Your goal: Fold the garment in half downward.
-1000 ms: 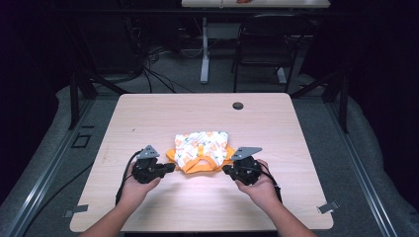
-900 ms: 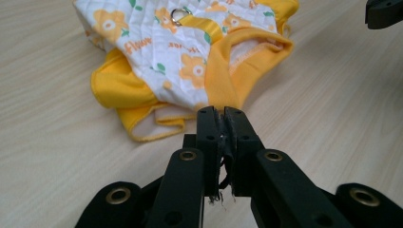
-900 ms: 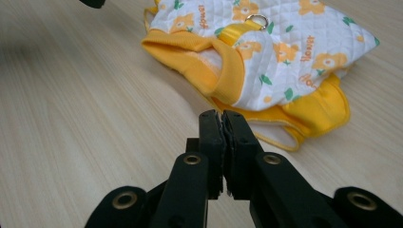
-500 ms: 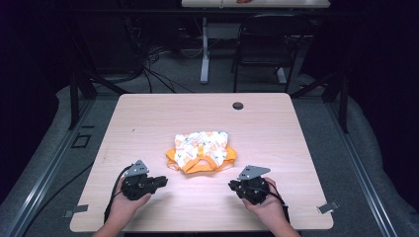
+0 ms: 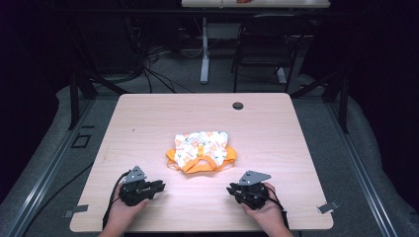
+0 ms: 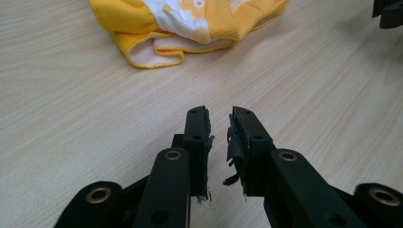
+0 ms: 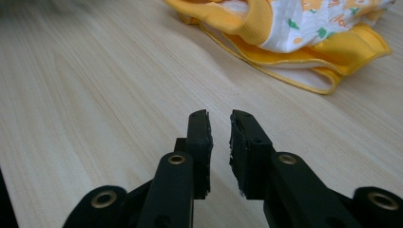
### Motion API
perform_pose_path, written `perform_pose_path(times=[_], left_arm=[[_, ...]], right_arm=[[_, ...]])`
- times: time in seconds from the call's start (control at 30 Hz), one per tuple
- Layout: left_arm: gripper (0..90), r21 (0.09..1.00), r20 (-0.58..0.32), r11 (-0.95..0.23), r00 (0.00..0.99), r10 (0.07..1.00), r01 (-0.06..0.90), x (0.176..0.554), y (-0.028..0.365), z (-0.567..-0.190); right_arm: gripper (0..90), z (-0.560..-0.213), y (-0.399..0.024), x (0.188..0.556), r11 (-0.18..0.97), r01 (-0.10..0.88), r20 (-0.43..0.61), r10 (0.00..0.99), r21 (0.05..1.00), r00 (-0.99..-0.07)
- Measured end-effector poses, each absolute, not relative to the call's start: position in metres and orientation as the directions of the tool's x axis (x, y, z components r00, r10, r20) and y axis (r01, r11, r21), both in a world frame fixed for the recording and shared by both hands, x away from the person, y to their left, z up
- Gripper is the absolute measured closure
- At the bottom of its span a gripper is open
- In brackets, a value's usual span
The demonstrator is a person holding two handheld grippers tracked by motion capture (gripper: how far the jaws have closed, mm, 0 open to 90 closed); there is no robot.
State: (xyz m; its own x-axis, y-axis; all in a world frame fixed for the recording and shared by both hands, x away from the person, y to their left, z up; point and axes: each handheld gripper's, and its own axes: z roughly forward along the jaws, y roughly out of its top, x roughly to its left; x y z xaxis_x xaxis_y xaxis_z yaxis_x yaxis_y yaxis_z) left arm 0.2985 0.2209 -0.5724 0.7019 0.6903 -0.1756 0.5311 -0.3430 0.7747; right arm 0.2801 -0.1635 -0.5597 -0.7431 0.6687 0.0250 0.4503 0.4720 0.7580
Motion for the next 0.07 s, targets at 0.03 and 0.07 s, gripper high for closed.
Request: perform_pose_path(times=[0.03, 0.07], left_arm=[[74.7, 0.777, -0.178, -0.338, 0.700, 0.692, 0.532, 0.2986, 0.2206, -0.5724], [72.5, 0.781, -0.174, -0.338, 0.702, 0.691, 0.526, 0.2991, 0.2203, -0.5724]], right_arm=[[73.6, -0.5607, -0.1641, 0.2802, 0.471, 0.446, 0.020, 0.670, 0.761, -0.742], [71.7, -0.5615, -0.1644, 0.2801, 0.466, 0.444, 0.021, 0.672, 0.765, -0.741]])
